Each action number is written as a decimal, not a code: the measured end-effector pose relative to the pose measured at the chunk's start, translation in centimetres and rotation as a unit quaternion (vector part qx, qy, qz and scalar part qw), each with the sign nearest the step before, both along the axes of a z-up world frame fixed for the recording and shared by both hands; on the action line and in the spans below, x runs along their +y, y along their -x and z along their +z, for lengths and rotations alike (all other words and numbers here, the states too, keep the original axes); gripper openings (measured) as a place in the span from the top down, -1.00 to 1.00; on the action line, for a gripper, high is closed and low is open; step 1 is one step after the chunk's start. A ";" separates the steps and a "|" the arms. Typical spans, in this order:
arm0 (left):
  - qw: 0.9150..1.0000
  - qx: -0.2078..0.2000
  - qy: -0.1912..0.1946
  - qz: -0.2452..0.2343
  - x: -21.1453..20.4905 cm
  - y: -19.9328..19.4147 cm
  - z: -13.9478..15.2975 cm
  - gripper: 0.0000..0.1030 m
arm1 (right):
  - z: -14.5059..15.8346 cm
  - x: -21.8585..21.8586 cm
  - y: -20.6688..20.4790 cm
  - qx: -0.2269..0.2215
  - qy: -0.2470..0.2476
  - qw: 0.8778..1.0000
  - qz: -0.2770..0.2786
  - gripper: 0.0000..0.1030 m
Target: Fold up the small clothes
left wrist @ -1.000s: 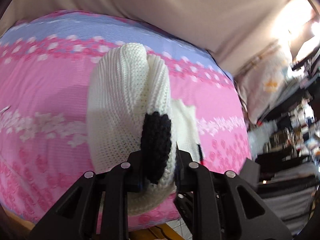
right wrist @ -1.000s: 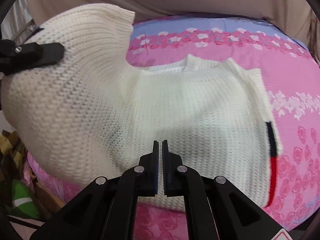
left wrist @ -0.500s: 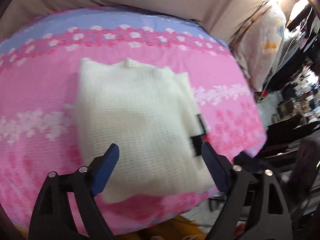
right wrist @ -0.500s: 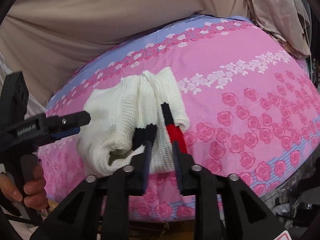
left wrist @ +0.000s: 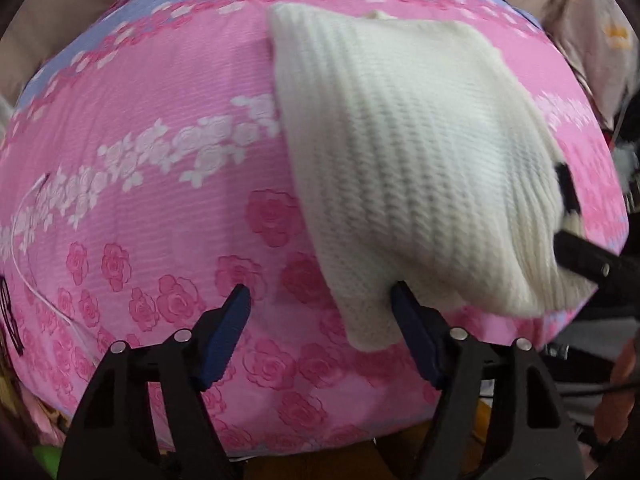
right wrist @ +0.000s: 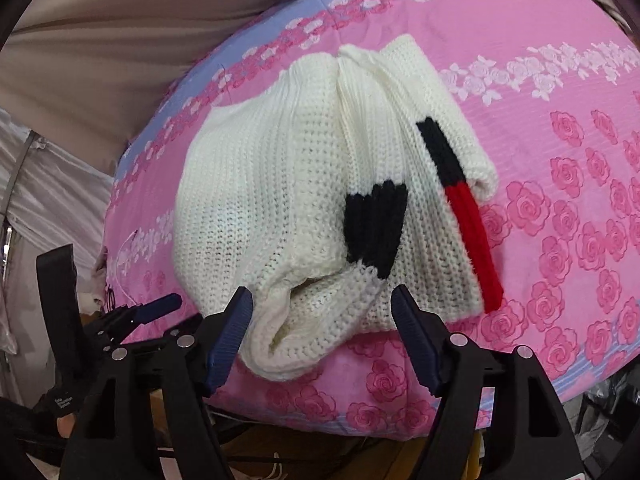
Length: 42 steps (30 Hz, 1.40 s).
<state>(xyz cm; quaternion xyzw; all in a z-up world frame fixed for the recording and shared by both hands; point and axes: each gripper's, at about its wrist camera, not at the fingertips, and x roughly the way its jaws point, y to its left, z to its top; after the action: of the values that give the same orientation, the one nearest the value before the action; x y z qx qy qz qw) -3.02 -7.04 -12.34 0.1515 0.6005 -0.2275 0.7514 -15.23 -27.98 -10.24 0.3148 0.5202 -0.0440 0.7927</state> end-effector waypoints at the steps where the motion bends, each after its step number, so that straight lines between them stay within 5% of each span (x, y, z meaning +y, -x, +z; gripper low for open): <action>1: 1.000 0.007 0.004 0.008 0.3 -0.3 -0.1 -0.37 | -0.1 0.3 -0.3 -0.002 -0.002 1.000 0.005 0.12; 2: 1.000 0.011 0.009 0.010 0.4 -0.5 -0.1 -0.37 | -0.1 0.6 -0.6 -0.004 0.005 1.000 0.011 0.40; 6: 0.999 0.016 0.034 0.016 1.9 -0.8 1.4 -0.36 | 2.1 1.8 -1.5 -0.032 0.053 0.998 0.026 0.84; 15: 0.995 -0.020 0.086 0.056 5.6 -1.8 6.8 -0.37 | 14.5 -0.2 1.6 -0.190 0.130 0.973 0.002 0.88; 17: 0.994 -0.025 0.086 0.057 4.5 -1.6 7.5 -0.37 | 12.9 -1.3 2.4 -0.161 0.150 0.975 0.002 0.88; 19: 0.995 -0.031 0.080 0.054 3.7 -1.5 7.6 -0.37 | 8.1 -2.7 2.8 -0.095 0.161 0.982 -0.007 0.88; 21: 0.996 -0.030 0.071 0.052 2.6 -1.4 7.3 -0.37 | 1.3 -5.0 3.0 -0.008 0.124 0.992 -0.028 0.88; 23: 0.996 -0.027 0.068 0.050 1.5 -1.2 7.1 -0.37 | -1.4 -5.6 3.2 0.021 0.097 0.994 -0.044 0.88; 26: 0.996 -0.033 0.073 0.047 0.6 -1.0 7.6 -0.37 | 1.3 -4.8 3.6 -0.014 0.093 0.995 -0.039 0.81; 29: 0.995 -0.033 0.079 0.054 0.1 -1.4 7.8 -0.37 | 5.9 -3.8 3.2 -0.058 0.149 0.987 -0.030 0.64; 30: 0.995 -0.034 0.079 0.055 0.1 -1.4 7.9 -0.37 | 7.2 -3.8 2.9 -0.073 0.155 0.985 -0.029 0.54; 32: 0.994 -0.036 0.082 0.059 0.0 -1.6 8.1 -0.38 | 8.7 -4.0 1.5 -0.096 0.155 0.983 -0.022 -0.04; 35: 0.994 -0.040 0.083 0.066 0.2 -1.9 8.4 -0.39 | 7.2 -3.4 -2.3 -0.083 0.131 0.988 0.016 -0.16; 37: 0.993 -0.041 0.083 0.069 0.4 -2.0 8.4 -0.39 | 4.0 -2.8 -4.4 -0.043 0.107 0.993 0.038 -0.16; 39: 0.993 -0.044 0.081 0.073 0.5 -2.1 8.5 -0.39 | 1.5 -2.0 -5.4 -0.016 0.089 0.995 0.046 0.46; 42: 0.992 -0.048 0.081 0.078 1.1 -2.4 8.8 -0.39 | 5.5 -1.3 -3.9 -0.106 0.103 0.988 0.035 0.71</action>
<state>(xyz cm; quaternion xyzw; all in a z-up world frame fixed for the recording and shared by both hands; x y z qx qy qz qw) -0.63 -5.94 -3.52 0.0536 0.5532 -0.2086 0.8047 -11.36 -29.32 -4.72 0.2159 0.4368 -0.0365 0.8725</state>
